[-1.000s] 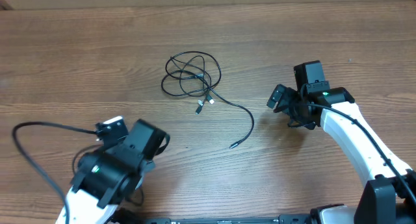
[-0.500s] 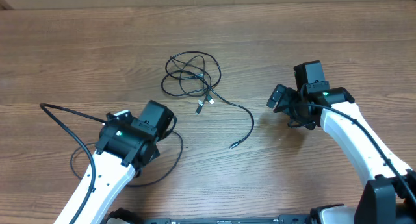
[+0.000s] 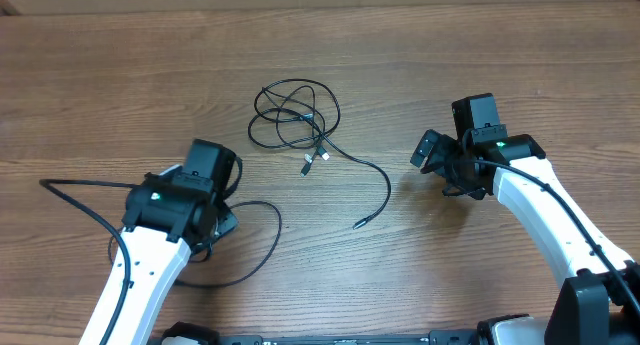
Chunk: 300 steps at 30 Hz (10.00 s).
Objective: Untangle cables
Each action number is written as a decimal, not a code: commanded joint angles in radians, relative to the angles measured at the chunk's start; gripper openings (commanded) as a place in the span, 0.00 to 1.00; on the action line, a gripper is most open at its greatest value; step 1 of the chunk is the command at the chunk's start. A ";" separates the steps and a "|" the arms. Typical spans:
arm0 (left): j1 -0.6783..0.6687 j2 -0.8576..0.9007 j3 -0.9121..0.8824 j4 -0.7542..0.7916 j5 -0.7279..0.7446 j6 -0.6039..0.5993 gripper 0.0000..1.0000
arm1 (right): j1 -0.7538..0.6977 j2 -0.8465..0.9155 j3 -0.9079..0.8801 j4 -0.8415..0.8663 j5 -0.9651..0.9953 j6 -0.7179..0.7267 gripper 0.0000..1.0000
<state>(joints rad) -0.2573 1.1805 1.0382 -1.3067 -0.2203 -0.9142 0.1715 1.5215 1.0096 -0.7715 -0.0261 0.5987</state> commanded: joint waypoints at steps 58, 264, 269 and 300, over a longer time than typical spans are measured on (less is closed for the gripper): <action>0.389 0.004 -0.604 0.557 -0.104 -0.734 0.79 | -0.003 0.007 0.004 0.003 0.006 0.003 1.00; 0.791 0.622 0.405 0.706 0.452 0.517 0.45 | -0.003 0.007 0.004 0.003 0.006 0.003 1.00; 0.747 0.618 0.404 0.579 0.686 0.510 0.46 | -0.003 0.007 0.004 0.003 0.006 0.003 1.00; 0.053 0.619 0.404 0.407 0.450 0.428 0.54 | -0.003 0.007 0.004 0.003 0.006 0.003 1.00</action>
<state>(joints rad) -0.1791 1.8057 1.4345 -0.9012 0.2844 -0.4488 0.1715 1.5219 1.0096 -0.7715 -0.0257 0.5995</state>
